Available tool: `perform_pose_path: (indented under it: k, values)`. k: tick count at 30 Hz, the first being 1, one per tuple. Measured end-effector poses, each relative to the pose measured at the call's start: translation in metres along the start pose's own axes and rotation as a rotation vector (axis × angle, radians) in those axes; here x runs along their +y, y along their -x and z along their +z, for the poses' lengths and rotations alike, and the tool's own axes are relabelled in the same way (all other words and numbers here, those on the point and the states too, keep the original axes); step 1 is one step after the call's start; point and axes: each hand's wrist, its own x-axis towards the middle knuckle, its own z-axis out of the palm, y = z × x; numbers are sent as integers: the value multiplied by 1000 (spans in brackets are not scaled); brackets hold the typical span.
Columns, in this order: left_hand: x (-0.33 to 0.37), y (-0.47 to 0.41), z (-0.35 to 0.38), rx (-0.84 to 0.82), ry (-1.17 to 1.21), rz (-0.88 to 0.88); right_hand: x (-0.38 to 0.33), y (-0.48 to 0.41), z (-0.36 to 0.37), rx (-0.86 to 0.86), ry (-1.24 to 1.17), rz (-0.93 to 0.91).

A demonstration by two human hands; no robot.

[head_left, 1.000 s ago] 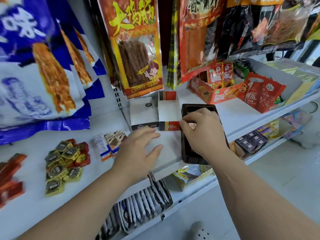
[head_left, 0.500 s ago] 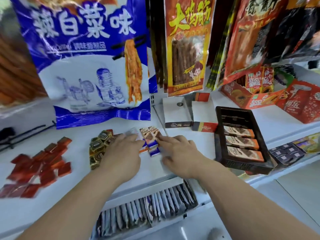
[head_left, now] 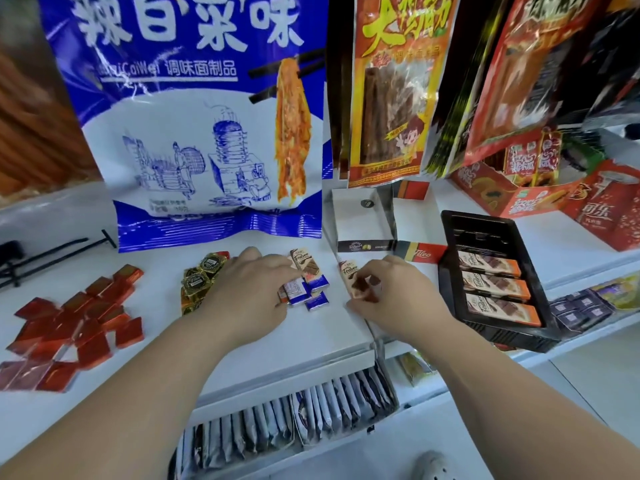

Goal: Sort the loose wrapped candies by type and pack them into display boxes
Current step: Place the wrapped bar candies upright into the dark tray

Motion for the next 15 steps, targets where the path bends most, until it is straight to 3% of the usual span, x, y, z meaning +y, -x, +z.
perform_pose_path:
  k: [8,15]
  values:
    - [7,-4,3,66,-14,79,0,-2,1,-5,39,3]
    - [7,-3,5,84,20,110,-19,-3,12,-21,95,-188]
